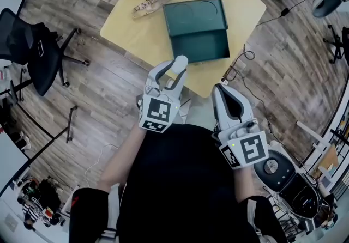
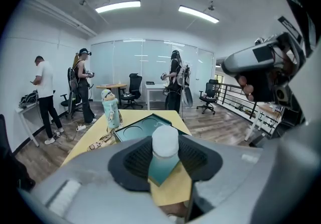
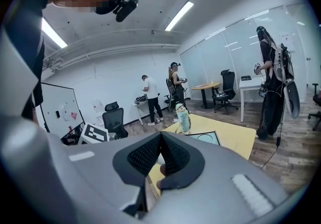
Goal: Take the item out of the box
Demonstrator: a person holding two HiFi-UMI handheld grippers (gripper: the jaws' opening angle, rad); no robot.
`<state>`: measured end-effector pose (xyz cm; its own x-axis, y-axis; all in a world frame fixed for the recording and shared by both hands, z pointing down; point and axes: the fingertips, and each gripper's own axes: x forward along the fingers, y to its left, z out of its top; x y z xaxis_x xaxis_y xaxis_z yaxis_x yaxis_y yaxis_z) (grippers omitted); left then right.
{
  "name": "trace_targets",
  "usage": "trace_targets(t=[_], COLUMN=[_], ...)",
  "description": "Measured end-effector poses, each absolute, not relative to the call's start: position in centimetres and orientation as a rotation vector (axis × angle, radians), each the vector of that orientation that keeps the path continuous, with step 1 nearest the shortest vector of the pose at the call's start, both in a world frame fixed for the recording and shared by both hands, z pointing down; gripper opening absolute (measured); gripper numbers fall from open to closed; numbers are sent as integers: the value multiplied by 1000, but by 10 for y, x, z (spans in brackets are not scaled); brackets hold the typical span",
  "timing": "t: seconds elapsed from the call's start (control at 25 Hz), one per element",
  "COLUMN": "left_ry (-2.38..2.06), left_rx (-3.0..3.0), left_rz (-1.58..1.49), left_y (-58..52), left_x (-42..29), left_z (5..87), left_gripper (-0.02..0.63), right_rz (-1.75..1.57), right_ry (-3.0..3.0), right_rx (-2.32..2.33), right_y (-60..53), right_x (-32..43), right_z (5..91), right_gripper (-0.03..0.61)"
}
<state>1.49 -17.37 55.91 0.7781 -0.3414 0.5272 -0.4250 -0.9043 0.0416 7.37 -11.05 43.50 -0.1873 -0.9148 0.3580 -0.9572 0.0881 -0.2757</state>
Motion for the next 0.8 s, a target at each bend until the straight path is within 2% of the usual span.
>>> trace_targets(t=[0.8], left_ry=[-701], left_rx=[2937], left_rz=[554], left_y=[-165], left_x=[-33], left_z=[459], left_gripper=[165], right_rz=[542], right_ry=[-2246], right_rx=[2048], right_y=[-75], right_x=[44], right_z=[405], right_gripper=[3])
